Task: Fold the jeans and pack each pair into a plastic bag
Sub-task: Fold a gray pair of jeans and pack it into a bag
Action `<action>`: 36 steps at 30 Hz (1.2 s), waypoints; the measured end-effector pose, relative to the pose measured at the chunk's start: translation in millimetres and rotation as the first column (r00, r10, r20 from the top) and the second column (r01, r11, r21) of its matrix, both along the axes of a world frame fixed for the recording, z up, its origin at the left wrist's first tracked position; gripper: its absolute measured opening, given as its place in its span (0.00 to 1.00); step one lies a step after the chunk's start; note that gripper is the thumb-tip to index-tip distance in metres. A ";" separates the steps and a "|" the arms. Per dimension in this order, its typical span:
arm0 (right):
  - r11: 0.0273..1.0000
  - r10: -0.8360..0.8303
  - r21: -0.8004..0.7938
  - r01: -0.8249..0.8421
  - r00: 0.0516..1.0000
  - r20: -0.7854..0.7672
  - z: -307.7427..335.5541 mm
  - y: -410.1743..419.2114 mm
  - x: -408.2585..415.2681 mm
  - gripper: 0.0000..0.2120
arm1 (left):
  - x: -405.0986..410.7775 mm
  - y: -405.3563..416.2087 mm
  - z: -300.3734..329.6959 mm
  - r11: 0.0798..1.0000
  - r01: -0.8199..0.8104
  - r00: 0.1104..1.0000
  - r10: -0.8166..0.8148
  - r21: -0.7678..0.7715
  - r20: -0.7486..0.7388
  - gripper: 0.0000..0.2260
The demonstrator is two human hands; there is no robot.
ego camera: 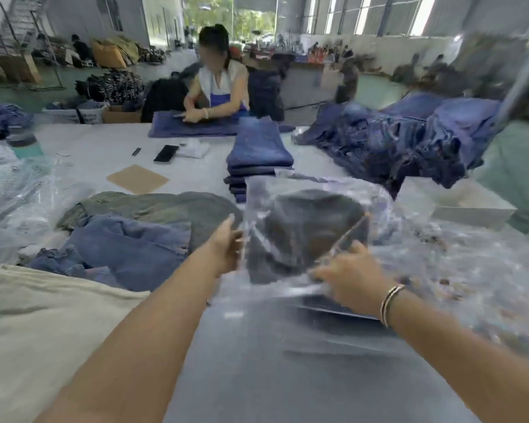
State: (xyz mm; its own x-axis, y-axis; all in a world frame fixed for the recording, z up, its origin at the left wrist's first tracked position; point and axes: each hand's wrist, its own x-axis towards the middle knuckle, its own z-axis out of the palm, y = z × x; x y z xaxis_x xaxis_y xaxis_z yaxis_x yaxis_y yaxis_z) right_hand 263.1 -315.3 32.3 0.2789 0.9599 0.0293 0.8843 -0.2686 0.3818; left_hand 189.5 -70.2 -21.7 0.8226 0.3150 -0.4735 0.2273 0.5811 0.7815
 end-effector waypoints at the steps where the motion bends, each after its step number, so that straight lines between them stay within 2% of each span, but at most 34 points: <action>1: 0.976 -0.145 -0.182 0.123 0.983 -0.110 -23.0 -7.9 3.0 0.17 | -3.7 1.1 -16.5 0.998 0.048 0.996 -0.051 -0.038 -0.078 0.31; 2: 0.949 -0.210 -0.272 0.160 0.963 -0.167 -38.2 -13.7 7.7 0.21 | -7.0 -0.1 -29.3 0.995 0.097 0.985 -0.101 -0.039 -0.138 0.36; 3: 0.952 -0.225 -0.257 0.166 0.948 -0.223 -44.6 -15.3 14.0 0.23 | -9.2 -3.7 -38.1 0.992 0.123 0.974 -0.125 -0.020 -0.187 0.38; 5: 0.954 -0.255 -0.227 0.193 0.925 -0.283 -41.8 -9.0 30.3 0.26 | -10.2 -13.8 -46.4 0.997 0.078 0.958 -0.066 0.031 -0.280 0.40; 6: 0.937 -0.321 -0.265 0.227 0.861 -0.394 -34.7 -3.2 37.9 0.28 | -8.8 -18.0 -49.3 0.998 0.038 0.950 -0.019 0.054 -0.312 0.39; 7: 0.920 -0.376 -0.313 0.235 0.754 -0.539 -25.3 3.9 42.7 0.32 | -6.6 -19.6 -52.6 0.998 -0.004 0.943 0.026 0.065 -0.333 0.38; 8: 0.928 -0.372 -0.282 0.244 0.646 -0.666 -17.2 10.9 46.7 0.36 | -3.7 -20.2 -55.0 0.998 -0.048 0.942 0.060 0.044 -0.331 0.36; 9: 0.941 -0.302 -0.135 0.310 0.590 -0.749 -9.1 18.8 52.6 0.35 | -0.1 -20.7 -57.2 0.996 -0.087 0.951 0.083 -0.001 -0.297 0.33; 10: 0.895 -0.200 0.107 0.433 0.604 -0.772 -1.1 27.0 62.0 0.30 | 4.1 -20.4 -59.0 0.993 -0.112 0.962 0.099 -0.037 -0.255 0.29; 11: 0.759 -0.138 0.369 0.537 0.686 -0.714 2.2 32.9 75.2 0.25 | 7.2 -20.7 -59.0 0.991 -0.122 0.969 0.106 -0.061 -0.223 0.23; 12: 0.620 -0.184 0.512 0.594 0.745 -0.641 4.4 37.7 88.1 0.21 | 9.6 -21.2 -57.9 0.990 -0.123 0.972 0.107 -0.068 -0.207 0.17; 13: 0.561 -0.295 0.497 0.662 0.720 -0.627 5.6 41.0 98.1 0.24 | 12.5 -21.6 -57.1 0.990 -0.121 0.975 0.106 -0.070 -0.195 0.12; 14: 0.551 -0.401 0.343 0.761 0.601 -0.691 3.0 43.5 105.2 0.30 | 15.0 -21.5 -56.4 0.990 -0.118 0.980 0.103 -0.076 -0.171 0.09; 15: 0.554 -0.438 0.157 0.818 0.446 -0.780 -2.9 46.6 109.6 0.33 | 17.4 -22.8 -53.7 0.988 -0.119 0.986 0.107 -0.093 -0.127 0.07; 16: 0.563 -0.437 0.017 0.826 0.315 -0.842 -9.0 48.4 111.9 0.30 | 20.2 -23.3 -50.7 0.987 -0.132 0.989 0.125 -0.094 -0.074 0.05; 17: 0.579 -0.402 -0.036 0.814 0.247 -0.882 -13.8 47.8 112.1 0.24 | 23.7 -23.4 -47.7 0.985 -0.156 0.988 0.155 -0.073 -0.019 0.04; 20: 0.541 -0.222 0.055 0.839 0.206 -0.953 -5.2 38.4 114.9 0.15 | 34.3 -19.4 -31.3 0.977 -0.207 0.972 0.201 0.043 0.126 0.11; 22: 0.452 0.004 0.152 0.879 0.168 -0.986 7.3 27.5 120.1 0.09 | 44.2 -20.3 -12.5 0.981 -0.180 0.962 0.160 0.071 0.221 0.12; 24: 0.344 0.198 0.239 0.908 0.178 -0.964 23.1 13.6 128.5 0.07 | 59.8 -24.6 6.8 0.985 -0.140 0.948 0.103 0.105 0.301 0.11; 26: 0.317 0.176 0.292 0.902 0.246 -0.953 36.5 -2.6 142.9 0.12 | 79.5 -31.5 22.3 0.979 -0.062 0.960 0.005 0.196 0.279 0.20; 27: 0.352 0.067 0.286 0.891 0.281 -0.957 39.4 -9.2 153.1 0.20 | 86.6 -34.0 27.4 0.960 -0.001 0.978 -0.057 0.279 0.199 0.26; 29: 0.425 -0.348 0.221 0.878 0.384 -0.855 36.2 -22.7 173.9 0.44 | 99.0 -43.0 25.5 0.846 0.138 0.990 -0.116 0.515 -0.074 0.35; 30: 0.454 -0.512 0.212 0.865 0.448 -0.733 30.9 -25.1 179.0 0.51 | 103.5 -46.4 17.7 0.740 0.188 0.978 -0.083 0.645 -0.191 0.37; 31: 0.501 -0.602 0.217 0.838 0.517 -0.608 23.0 -23.4 179.8 0.52 | 106.4 -49.6 9.1 0.616 0.208 0.969 -0.022 0.760 -0.247 0.39; 32: 0.565 -0.627 0.210 0.798 0.581 -0.519 13.2 -18.7 176.2 0.50 | 106.7 -54.7 3.1 0.465 0.186 0.972 0.040 0.866 -0.230 0.39; 33: 0.636 -0.612 0.186 0.749 0.637 -0.469 2.2 -12.0 171.9 0.46 | 107.8 -60.1 -0.9 0.268 0.123 0.986 0.079 0.956 -0.149 0.37; 34: 0.703 -0.595 0.133 0.698 0.681 -0.428 -9.5 -5.2 167.6 0.43 | 109.4 -65.3 -3.3 0.053 0.066 0.996 0.062 0.996 -0.069 0.34; 35: 0.748 -0.592 0.067 0.660 0.710 -0.381 -21.4 0.4 162.2 0.42 | 112.1 -69.8 -5.5 -0.127 0.050 0.999 0.003 0.991 -0.050 0.30; 36: 0.770 -0.599 0.011 0.638 0.729 -0.332 -32.9 4.0 157.4 0.43 | 114.2 -74.2 -7.7 -0.245 0.081 0.993 -0.060 0.966 -0.098 0.27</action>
